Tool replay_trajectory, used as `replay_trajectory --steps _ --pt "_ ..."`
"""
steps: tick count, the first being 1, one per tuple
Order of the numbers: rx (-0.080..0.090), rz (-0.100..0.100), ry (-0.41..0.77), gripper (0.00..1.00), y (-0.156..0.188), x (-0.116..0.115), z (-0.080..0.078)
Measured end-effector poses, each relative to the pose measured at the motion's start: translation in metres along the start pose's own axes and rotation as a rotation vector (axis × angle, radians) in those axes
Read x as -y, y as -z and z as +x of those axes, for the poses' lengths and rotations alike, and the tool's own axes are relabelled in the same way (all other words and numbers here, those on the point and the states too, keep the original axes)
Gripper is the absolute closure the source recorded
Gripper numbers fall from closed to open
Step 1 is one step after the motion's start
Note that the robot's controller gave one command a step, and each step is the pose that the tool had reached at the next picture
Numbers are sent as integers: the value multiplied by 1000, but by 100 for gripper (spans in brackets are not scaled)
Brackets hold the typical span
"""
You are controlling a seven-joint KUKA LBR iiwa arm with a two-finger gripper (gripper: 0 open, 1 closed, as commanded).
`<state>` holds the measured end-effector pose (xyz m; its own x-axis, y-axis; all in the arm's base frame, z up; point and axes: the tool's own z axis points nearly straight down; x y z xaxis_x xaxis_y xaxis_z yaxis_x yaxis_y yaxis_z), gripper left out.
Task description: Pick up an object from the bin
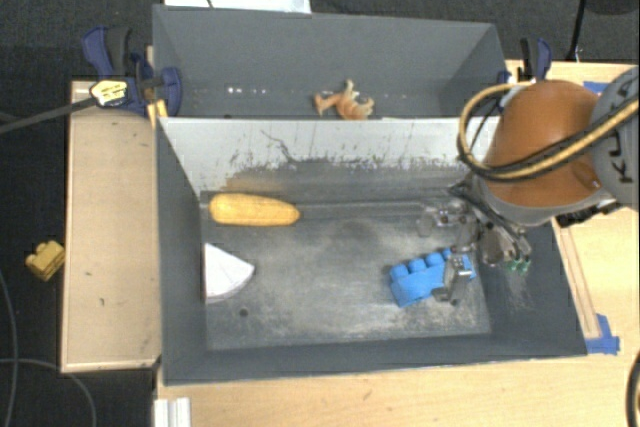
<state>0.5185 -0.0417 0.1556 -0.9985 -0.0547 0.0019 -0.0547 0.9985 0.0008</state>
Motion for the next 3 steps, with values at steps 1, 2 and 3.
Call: replay_trajectory --steps 1,2,3 --pt "5 1 111 0 -4 19 -2" --pt "11 2 103 0 -64 14 1" --pt "4 1 162 100 -85 7 8"
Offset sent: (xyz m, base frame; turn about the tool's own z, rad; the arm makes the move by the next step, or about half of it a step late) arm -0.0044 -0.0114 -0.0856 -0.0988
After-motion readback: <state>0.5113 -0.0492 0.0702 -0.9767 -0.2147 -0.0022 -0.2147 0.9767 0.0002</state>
